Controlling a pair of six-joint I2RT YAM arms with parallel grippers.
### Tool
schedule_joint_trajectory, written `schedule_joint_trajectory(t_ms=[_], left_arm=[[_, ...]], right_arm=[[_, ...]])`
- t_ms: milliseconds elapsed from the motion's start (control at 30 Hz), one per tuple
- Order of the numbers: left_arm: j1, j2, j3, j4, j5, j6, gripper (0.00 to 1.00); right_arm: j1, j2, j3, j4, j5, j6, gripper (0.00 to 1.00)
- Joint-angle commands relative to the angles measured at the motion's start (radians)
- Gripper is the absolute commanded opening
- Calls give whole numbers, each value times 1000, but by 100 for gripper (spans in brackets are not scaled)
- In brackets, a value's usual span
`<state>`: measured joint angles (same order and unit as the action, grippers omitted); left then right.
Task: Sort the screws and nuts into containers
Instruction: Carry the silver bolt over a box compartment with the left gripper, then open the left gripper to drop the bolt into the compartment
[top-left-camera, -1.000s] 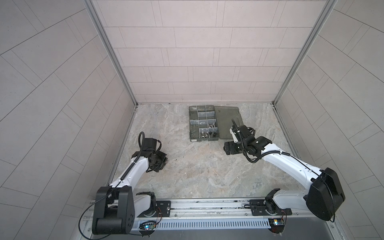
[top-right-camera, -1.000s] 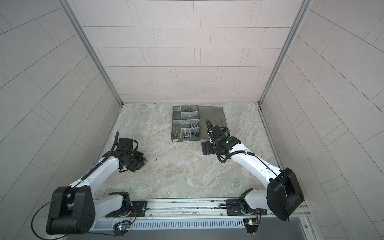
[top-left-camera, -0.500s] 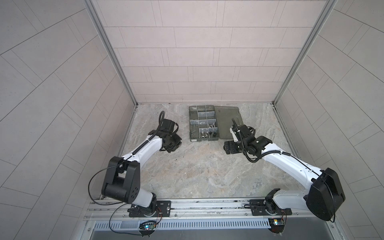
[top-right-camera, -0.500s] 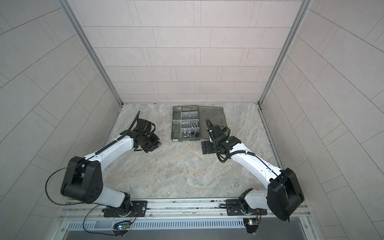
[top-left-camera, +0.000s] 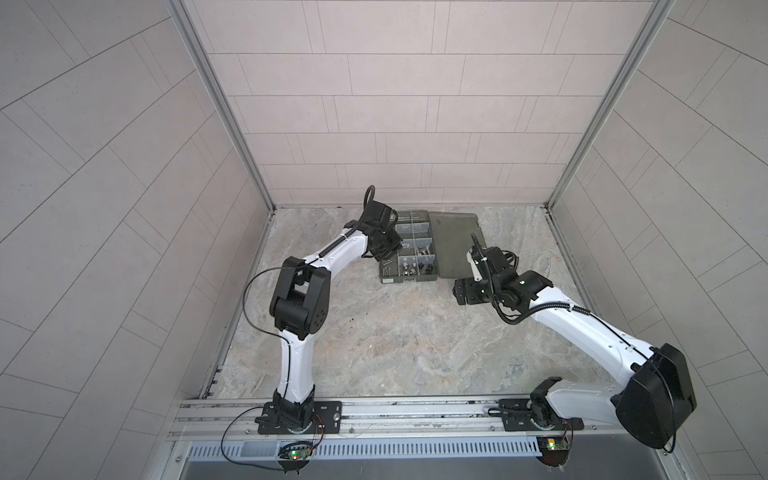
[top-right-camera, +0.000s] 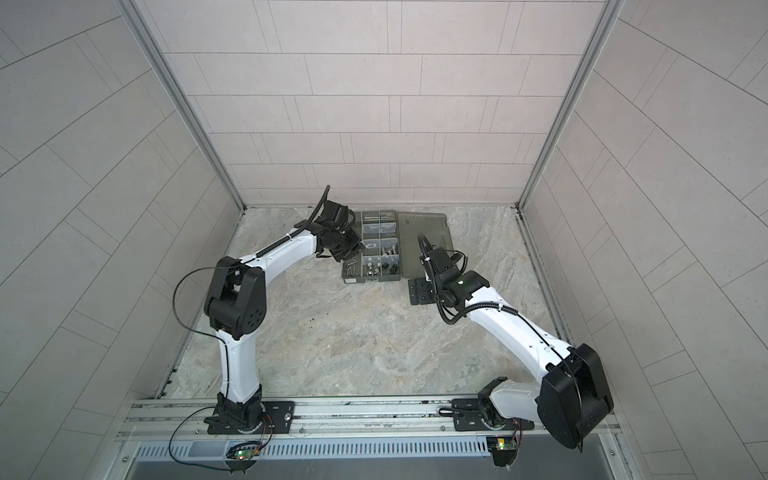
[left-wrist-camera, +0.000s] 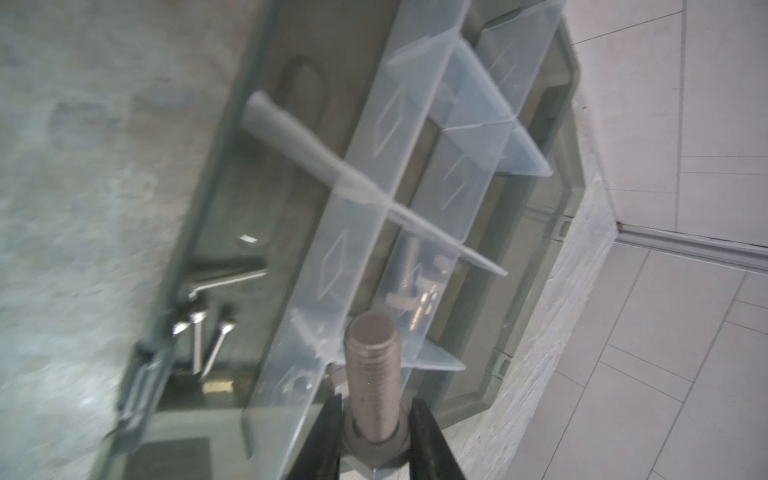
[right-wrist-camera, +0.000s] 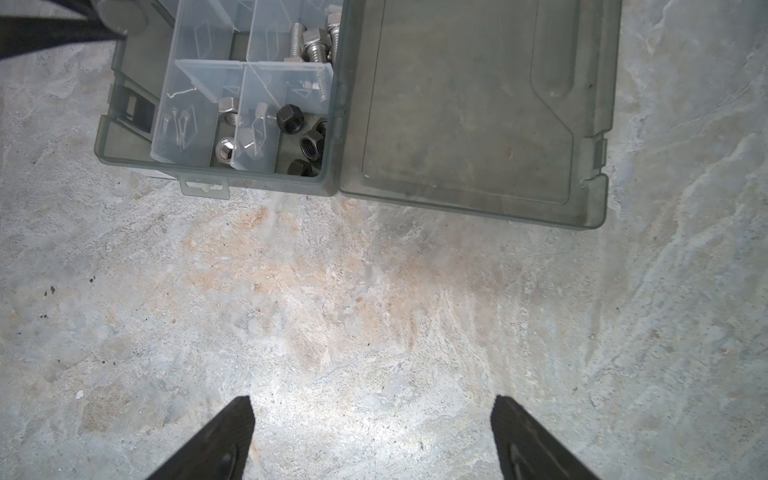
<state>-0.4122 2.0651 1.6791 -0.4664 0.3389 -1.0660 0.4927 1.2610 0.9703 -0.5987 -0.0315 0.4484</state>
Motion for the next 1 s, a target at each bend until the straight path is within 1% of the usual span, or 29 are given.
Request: schedule_joint_trajectory(t_ms=[0, 167, 367, 600, 833, 967], left_arm=[[-18, 78, 120, 12, 31, -14, 17], [-51, 188, 260, 15, 60, -37, 17], [-81, 265, 349, 17, 73, -53, 18], [-89, 296, 369, 23, 77, -60, 19], [-94, 297, 351, 23, 92, -59, 20], [-94, 297, 340, 23, 96, -58, 23]], right_arm=[[-12, -27, 21, -38, 31, -6, 91], [-27, -28, 25, -56, 39, -11, 91], [-45, -35, 22, -70, 46, -14, 91], [-52, -38, 25, -78, 46, -16, 91], [-54, -44, 29, -53, 29, -17, 91], [-54, -56, 44, -35, 21, -23, 92]])
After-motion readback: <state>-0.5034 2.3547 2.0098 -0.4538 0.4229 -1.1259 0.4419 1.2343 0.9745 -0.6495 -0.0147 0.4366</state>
